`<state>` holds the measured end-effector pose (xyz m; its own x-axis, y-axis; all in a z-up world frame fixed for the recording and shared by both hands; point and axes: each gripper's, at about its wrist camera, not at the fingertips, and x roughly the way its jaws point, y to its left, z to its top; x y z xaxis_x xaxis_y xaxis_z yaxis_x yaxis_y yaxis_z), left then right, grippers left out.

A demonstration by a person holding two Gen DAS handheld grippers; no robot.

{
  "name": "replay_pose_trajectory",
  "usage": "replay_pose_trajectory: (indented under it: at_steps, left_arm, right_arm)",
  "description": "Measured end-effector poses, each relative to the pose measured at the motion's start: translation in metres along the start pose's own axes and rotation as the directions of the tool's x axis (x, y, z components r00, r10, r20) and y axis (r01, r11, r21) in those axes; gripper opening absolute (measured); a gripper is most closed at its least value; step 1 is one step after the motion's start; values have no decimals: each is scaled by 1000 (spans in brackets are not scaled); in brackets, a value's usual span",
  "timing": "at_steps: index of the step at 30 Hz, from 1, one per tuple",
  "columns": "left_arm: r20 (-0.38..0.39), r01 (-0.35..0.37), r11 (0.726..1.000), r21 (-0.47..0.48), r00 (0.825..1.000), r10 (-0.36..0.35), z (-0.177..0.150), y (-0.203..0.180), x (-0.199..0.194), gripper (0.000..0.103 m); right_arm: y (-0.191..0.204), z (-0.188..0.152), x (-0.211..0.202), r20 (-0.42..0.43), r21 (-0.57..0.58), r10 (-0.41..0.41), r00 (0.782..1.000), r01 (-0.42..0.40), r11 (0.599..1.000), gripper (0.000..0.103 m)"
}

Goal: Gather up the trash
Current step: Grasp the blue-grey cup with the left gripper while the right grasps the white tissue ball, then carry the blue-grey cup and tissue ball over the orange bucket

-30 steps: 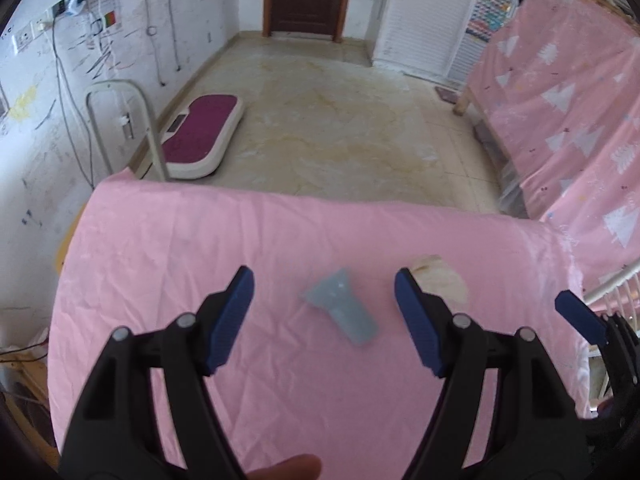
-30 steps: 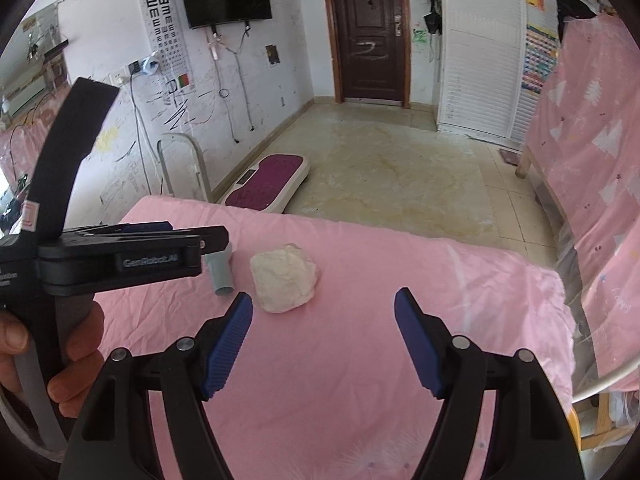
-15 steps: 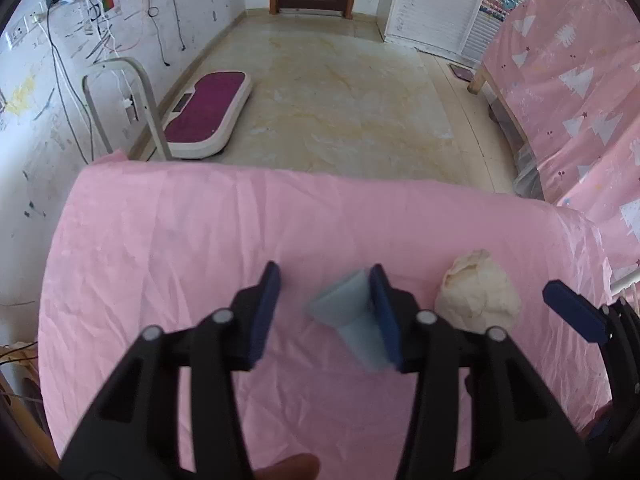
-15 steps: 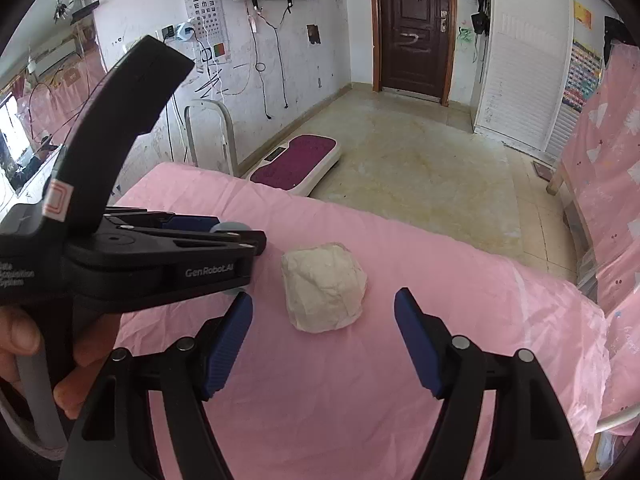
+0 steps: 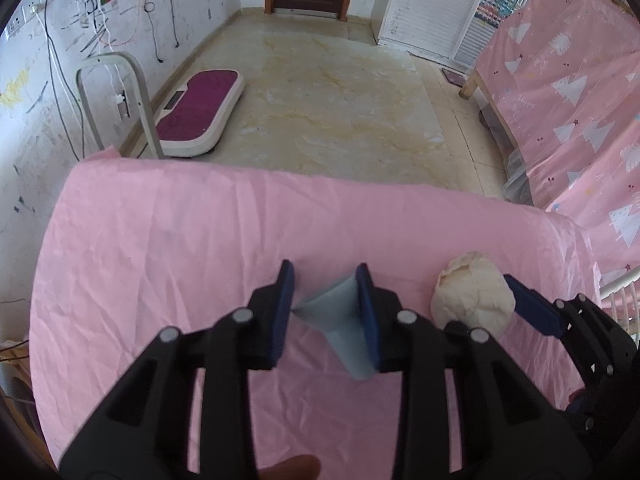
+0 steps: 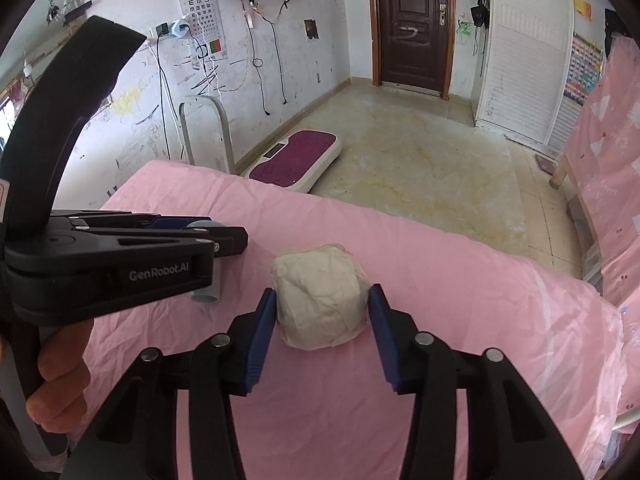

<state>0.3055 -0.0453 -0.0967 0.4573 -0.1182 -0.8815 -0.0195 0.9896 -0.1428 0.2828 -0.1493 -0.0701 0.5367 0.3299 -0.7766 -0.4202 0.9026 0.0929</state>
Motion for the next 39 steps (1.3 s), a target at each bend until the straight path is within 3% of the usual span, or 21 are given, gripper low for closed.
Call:
replay_pose_trajectory:
  at_steps: [8, 24, 34, 39]
  left_arm:
    - [32, 15, 1000, -10, 999, -14, -4, 2, -20, 30]
    - [156, 30, 994, 104, 987, -46, -26, -51, -83, 30]
    - [192, 27, 979, 201, 979, -67, -44, -99, -105, 30]
    - [202, 35, 968, 248, 975, -87, -54, -126, -114, 30]
  right_arm:
    - [-11, -3, -29, 57, 35, -17, 998, 15, 999, 36]
    - [-42, -35, -104, 159, 122, -97, 983, 77, 989, 36]
    - [-79, -75, -169, 245, 224, -171, 954, 116, 968, 36]
    - [-101, -102, -203, 288, 291, -238, 928, 151, 945, 36]
